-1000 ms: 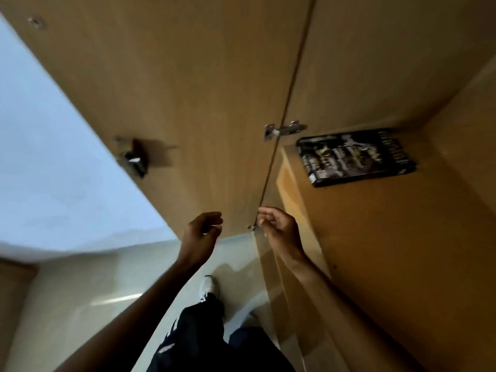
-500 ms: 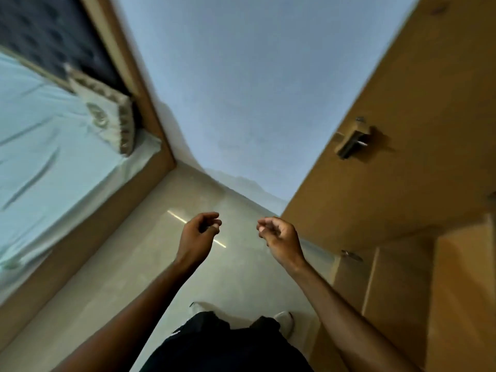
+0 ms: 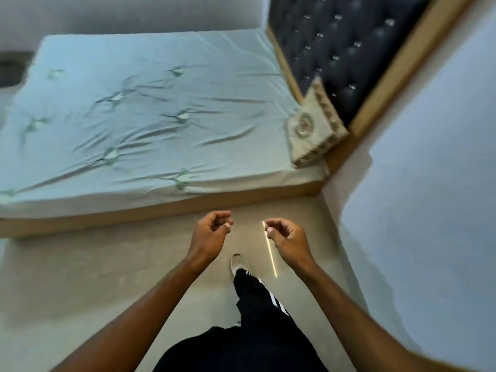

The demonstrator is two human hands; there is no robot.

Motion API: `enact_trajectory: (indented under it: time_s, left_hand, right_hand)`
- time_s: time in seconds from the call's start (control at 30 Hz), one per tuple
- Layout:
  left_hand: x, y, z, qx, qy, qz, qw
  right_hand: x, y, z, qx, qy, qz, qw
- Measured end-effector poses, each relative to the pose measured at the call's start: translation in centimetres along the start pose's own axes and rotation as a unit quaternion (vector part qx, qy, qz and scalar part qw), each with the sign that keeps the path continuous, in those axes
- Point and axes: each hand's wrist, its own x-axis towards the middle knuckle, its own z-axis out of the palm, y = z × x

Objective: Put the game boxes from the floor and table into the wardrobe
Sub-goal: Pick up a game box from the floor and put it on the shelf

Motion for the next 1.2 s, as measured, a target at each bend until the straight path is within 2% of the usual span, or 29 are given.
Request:
enact_trajectory:
  time_s: [0.13, 0.27, 0.33, 0.53, 0.73, 1.2]
  left_hand:
    - [4.2, 0.7, -7.4, -0.034, 0.107, -0.027, 0.993]
    - [6.5, 1.0, -13.9, -0.084, 0.215, -0.060, 0.971]
    - [7.4, 0.5, -17.5, -0.111, 0.277, -0.069, 0.952]
    - [8.6, -1.9, -27.3, -0.183, 0.420, -0.090, 0.884]
    - [9.3, -5.3, -41.4, -0.222, 0.512, -0.094, 0.825]
    - [10.5, -10.7, -76.5, -0.214, 0.599, -0.093, 0.766]
  right_hand:
    - [7.4, -5.3, 7.6, -0.043, -0.118, -0.021, 0.992]
    - [12.2, -10.1, 15.6, -0.097, -0.236, -0.052, 0.965]
    - [13.9, -12.5, 20.4, -0.133, -0.305, -0.074, 0.940]
    - [17.2, -17.0, 33.8, -0.215, -0.424, -0.127, 0.870]
    - [17.3, -22.5, 51.3, -0.246, -0.500, -0.180, 0.811]
    - [13.9, -32.7, 89.5, -0.245, -0.572, -0.196, 0.758]
